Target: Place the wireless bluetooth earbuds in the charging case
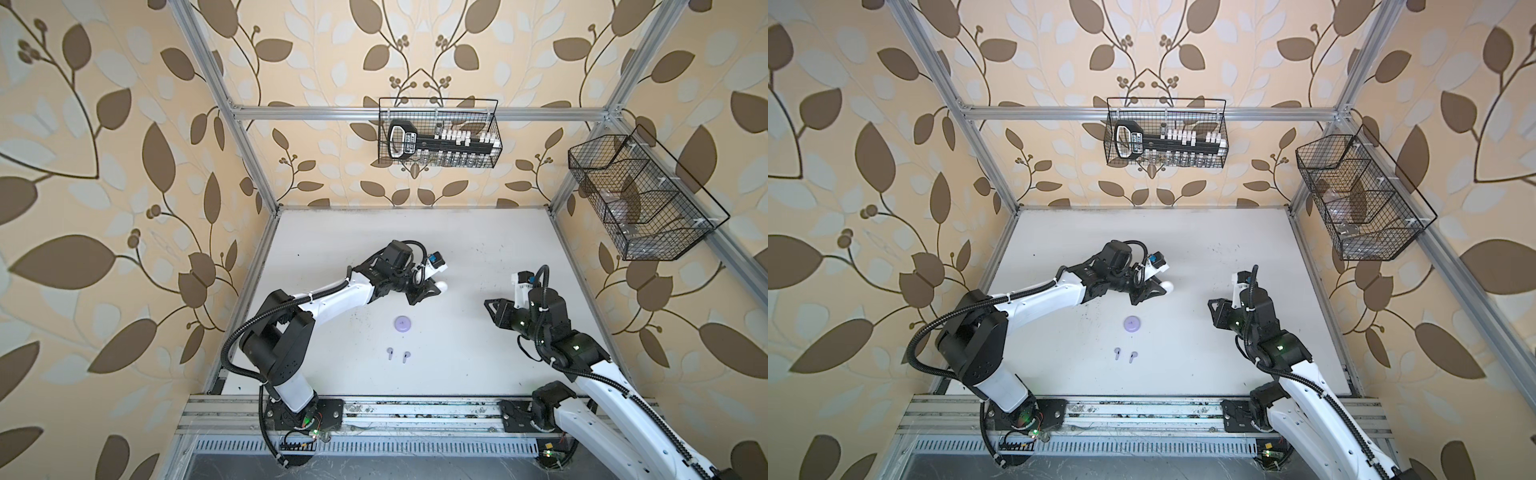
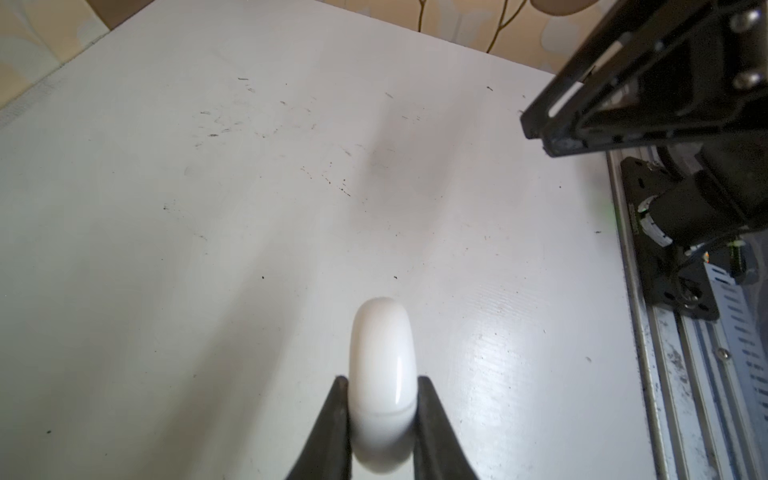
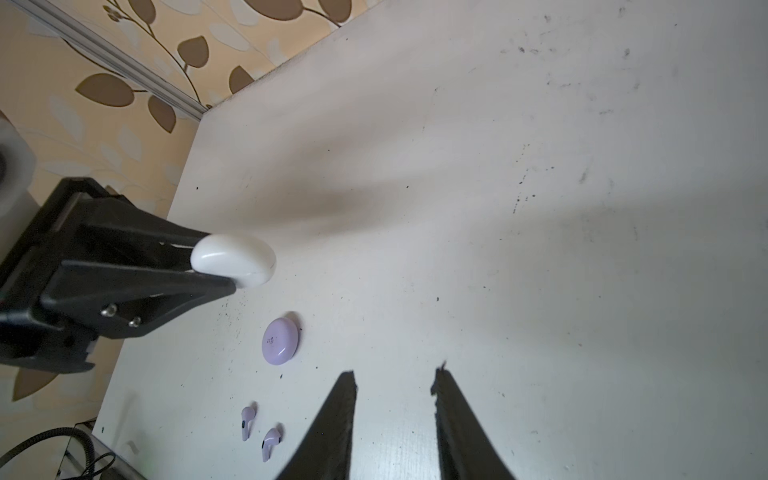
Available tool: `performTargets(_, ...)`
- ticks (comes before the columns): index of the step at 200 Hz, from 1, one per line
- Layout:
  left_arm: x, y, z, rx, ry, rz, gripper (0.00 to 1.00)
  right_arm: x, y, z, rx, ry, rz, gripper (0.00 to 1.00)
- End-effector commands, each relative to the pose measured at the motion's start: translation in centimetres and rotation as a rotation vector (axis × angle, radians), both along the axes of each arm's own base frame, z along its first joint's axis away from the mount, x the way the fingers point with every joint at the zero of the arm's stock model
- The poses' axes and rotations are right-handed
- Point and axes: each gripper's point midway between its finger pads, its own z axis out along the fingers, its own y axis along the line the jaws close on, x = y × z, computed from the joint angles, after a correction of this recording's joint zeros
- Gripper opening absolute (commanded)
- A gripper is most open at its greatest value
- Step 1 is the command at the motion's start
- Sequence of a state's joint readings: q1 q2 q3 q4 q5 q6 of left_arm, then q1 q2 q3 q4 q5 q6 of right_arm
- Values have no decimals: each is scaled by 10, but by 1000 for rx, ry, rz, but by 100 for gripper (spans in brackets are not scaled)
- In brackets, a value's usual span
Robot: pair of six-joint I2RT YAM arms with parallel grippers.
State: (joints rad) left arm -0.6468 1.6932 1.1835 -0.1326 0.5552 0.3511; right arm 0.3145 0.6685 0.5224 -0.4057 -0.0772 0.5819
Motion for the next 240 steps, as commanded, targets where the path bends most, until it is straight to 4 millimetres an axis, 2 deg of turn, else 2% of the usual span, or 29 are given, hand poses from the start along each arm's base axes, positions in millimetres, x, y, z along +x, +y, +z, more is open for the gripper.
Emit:
performTargets(1,5,-3,-2,45,165,70,0,-8,-18,-16,-59,34,-50,34)
performTargets(43,19,-21,-23,114,398,108,0,-13,-38,-28,-100,47,-150,33)
performTargets(88,33,-36,-52,177,558,139,0,-20,-39,-35,-108,40,-141,34)
performTargets(105,37,-40,-60,188,589,147,0,-21,-34,-36,-96,33,-120,34)
performTargets(132,37,-45,-73,192,637,145,0,-22,-35,-41,-106,38,-125,34)
performTargets(240,30,-57,-88,167,744,84,0,-24,-29,-50,-107,52,-98,34)
